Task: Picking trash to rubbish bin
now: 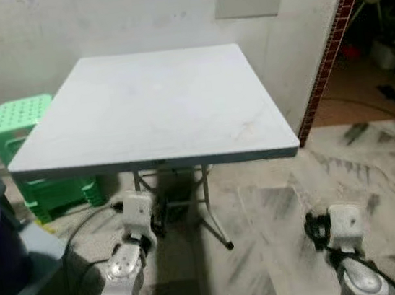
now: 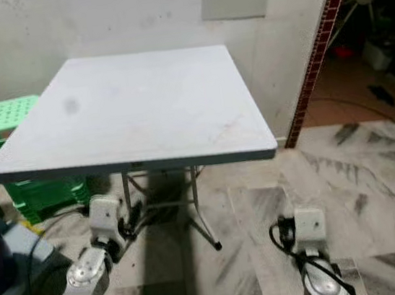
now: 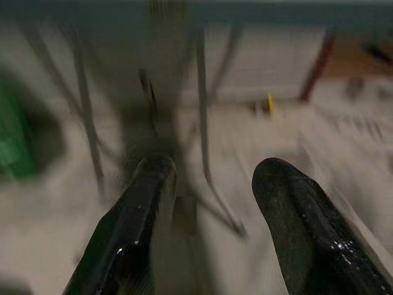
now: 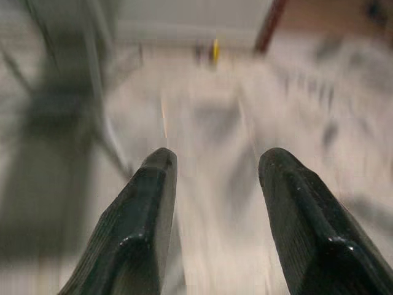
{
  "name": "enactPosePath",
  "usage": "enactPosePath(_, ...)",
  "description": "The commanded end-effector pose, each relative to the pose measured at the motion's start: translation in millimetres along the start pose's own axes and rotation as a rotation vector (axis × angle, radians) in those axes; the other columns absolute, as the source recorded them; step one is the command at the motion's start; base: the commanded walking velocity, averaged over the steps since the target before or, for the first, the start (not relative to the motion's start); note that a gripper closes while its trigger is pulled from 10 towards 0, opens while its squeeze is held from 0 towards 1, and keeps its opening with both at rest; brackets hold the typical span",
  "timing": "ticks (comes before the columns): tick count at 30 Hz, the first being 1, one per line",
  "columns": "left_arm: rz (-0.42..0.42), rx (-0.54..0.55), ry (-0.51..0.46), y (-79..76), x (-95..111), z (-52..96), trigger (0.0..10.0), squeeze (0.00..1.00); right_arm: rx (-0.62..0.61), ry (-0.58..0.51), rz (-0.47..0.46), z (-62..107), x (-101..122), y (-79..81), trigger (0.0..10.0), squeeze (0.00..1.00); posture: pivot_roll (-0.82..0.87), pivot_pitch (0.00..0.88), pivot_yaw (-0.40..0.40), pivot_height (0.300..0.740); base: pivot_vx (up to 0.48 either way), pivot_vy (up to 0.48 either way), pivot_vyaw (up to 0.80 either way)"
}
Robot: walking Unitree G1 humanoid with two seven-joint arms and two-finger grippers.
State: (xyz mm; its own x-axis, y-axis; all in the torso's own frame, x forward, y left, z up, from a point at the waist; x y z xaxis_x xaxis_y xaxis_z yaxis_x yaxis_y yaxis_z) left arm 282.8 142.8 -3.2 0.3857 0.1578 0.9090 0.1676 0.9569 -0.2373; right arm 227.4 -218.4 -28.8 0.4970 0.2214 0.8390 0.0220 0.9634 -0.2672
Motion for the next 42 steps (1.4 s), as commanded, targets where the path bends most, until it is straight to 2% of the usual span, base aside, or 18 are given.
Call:
enactPosePath(1,0.012,0.003,0.053,5.3,-14.2,3.7,10.0,0.00,0.034,0.036,0.016,-1.8,-9.1,4.9,10.0,0.00,-0.10,0.000,-0.032,0.740,0.000,0.000,0.00)
enactPosePath(2,0.012,0.003,0.053,5.3,-14.2,3.7,10.0,0.00,0.034,0.036,0.016,-1.8,-9.1,4.9,10.0,0.00,-0.10,0.000,-0.032,0.740,0.000,0.000,0.00)
enactPosePath(3,0.020,0.032,0.135,11.4,-34.0,11.4,10.0,0.00,0.075,0.089,0.028,1.3,-24.8,9.7,10.0,0.00,-0.09,0.000,-0.030,0.740,0.000,0.000,0.00)
enactPosePath(6,0.032,0.061,0.224,18.5,-54.2,22.0,10.0,0.00,0.120,0.142,0.020,6.1,-41.8,14.6,10.0,0.00,-0.10,0.000,-0.025,0.740,0.000,0.000,0.00)
enactPosePath(8,0.000,0.087,0.307,23.6,-71.1,32.8,10.0,0.00,0.133,0.224,0.028,13.8,-60.7,17.4,10.0,0.00,-0.11,0.000,-0.020,0.740,0.000,0.000,0.00)
enactPosePath(10,-0.007,0.109,0.399,27.4,-91.7,47.9,10.0,0.00,0.160,0.343,-0.022,29.0,-86.5,24.4,10.0,0.00,-0.11,0.000,-0.012,0.740,0.000,0.000,0.00)
enactPosePath(13,-0.016,0.116,0.462,29.0,-105.9,59.7,10.0,0.00,0.185,0.433,-0.084,43.5,-105.7,31.1,10.0,0.00,-0.12,0.000,-0.005,0.740,0.000,0.000,0.00)
enactPosePath(14,-0.008,0.123,0.488,30.0,-113.2,66.7,10.0,0.00,0.187,0.489,-0.100,54.8,-118.9,33.3,10.0,0.00,-0.12,0.000,-0.001,0.740,0.000,0.000,0.00)
enactPosePath(17,0.005,0.124,0.492,30.5,-116.8,70.8,10.0,0.00,0.174,0.528,-0.123,65.4,-129.9,34.0,10.0,0.00,-0.12,0.000,0.004,0.740,0.000,0.000,0.00)
enactPosePath(21,0.007,0.126,0.494,32.2,-118.0,73.1,10.0,0.00,0.154,0.549,-0.171,71.2,-135.9,34.2,10.0,0.00,-0.11,0.000,0.008,0.740,0.000,0.000,0.00)
enactPosePath(25,-0.002,0.136,0.490,36.7,-114.9,72.2,10.0,0.00,0.155,0.539,-0.186,68.6,-133.3,35.0,10.0,0.00,-0.12,0.000,0.011,0.740,0.000,0.000,0.00)
enactPosePath(31,-0.004,0.138,0.469,37.8,-108.2,66.3,10.0,0.00,0.160,0.516,-0.165,61.6,-126.8,33.5,10.0,0.00,-0.11,0.000,0.009,0.740,0.000,0.000,0.00)
enactPosePath(42,-0.004,0.138,0.469,37.8,-108.2,66.3,10.0,0.00,0.160,0.516,-0.165,61.6,-126.8,33.5,10.0,0.00,-0.11,0.000,0.009,0.740,0.000,0.000,0.00)
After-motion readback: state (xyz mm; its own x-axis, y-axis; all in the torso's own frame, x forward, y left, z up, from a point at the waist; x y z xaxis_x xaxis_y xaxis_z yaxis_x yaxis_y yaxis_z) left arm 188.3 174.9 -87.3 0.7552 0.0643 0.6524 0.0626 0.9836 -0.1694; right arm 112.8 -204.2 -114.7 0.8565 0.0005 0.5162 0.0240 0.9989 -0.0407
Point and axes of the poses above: a point about 5 cm out from each wrist's last joint towards the gripper, its own z axis pointing back from the gripper into the wrist, its own x axis along the axis of the wrist's last joint, y = z × x, the point moved 1 cm from there along -z, pointing out of the wrist towards the gripper, and after that the axes turned 10 degrees about z, right-handed, at the moved point
